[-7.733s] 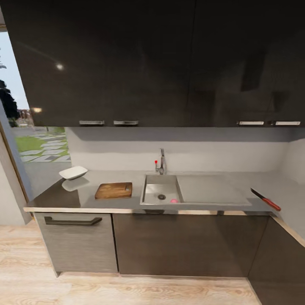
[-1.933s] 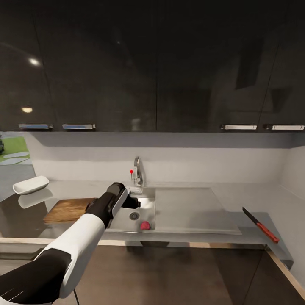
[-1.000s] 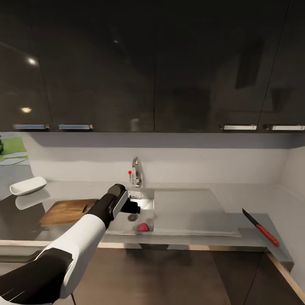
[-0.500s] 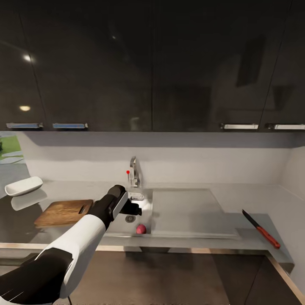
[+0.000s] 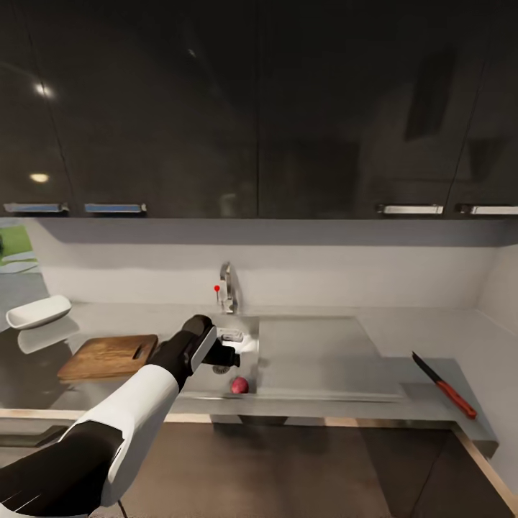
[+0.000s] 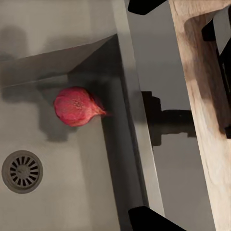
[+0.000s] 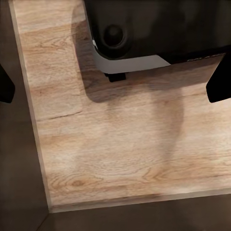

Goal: In the kitchen, take the Vidalia onion out of the sink, dice it on the chopping board with the paring knife, put the diced onion into the bowl on the countertop, then place both the paring knife and the chopping board into the sink.

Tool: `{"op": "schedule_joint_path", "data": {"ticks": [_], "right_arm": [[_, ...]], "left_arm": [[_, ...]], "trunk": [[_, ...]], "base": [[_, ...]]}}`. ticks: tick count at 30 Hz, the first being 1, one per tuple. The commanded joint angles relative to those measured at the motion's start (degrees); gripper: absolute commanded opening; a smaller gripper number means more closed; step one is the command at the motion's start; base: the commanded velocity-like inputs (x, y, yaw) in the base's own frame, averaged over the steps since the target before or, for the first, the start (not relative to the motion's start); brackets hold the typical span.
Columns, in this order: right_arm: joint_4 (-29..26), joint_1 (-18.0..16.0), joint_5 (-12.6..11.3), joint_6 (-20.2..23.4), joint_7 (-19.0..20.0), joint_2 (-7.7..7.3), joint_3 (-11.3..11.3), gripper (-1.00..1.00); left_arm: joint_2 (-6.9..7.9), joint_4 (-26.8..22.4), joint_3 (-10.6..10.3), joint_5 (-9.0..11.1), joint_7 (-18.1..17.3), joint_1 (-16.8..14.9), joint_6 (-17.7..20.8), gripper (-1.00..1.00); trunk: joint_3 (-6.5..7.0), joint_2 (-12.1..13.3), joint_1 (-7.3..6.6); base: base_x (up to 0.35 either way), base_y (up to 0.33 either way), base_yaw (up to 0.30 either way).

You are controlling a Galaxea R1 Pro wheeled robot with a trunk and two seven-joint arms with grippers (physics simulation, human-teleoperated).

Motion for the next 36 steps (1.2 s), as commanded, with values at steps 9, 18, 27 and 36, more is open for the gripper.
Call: {"op": "schedule_joint_path", "data": {"ticks": [9, 18, 27, 36], "right_arm": [[0.0, 0.0, 0.6, 0.0, -0.3, 0.06, -0.4, 1.0], [0.0, 0.0, 0.6, 0.0, -0.3, 0.01, -0.4, 1.0], [0.0, 0.0, 0.6, 0.0, -0.4, -0.02, -0.4, 1.0], [0.0, 0.0, 0.6, 0.0, -0.4, -0.02, -0.4, 1.0]], "left_arm": [[0.0, 1.6, -0.3, 0.3, 0.2, 0.0, 0.1, 1.0], [0.03, 3.4, -0.3, 0.3, 0.1, 0.0, 0.0, 1.0], [-0.02, 4.5, -0.3, 0.3, -0.1, 0.0, 0.0, 1.0], [0.03, 4.7, -0.3, 0.3, 0.0, 0.0, 0.0, 1.0]], "trunk": [[-0.86, 0.0, 0.02], [-1.69, 0.0, 0.02], [-2.52, 0.0, 0.02], [-3.35, 0.0, 0.02]], "base": [[0.237, -0.082, 0.0], [0.174, -0.014, 0.0], [0.033, 0.0, 0.0], [0.008, 0.0, 0.0]]}}
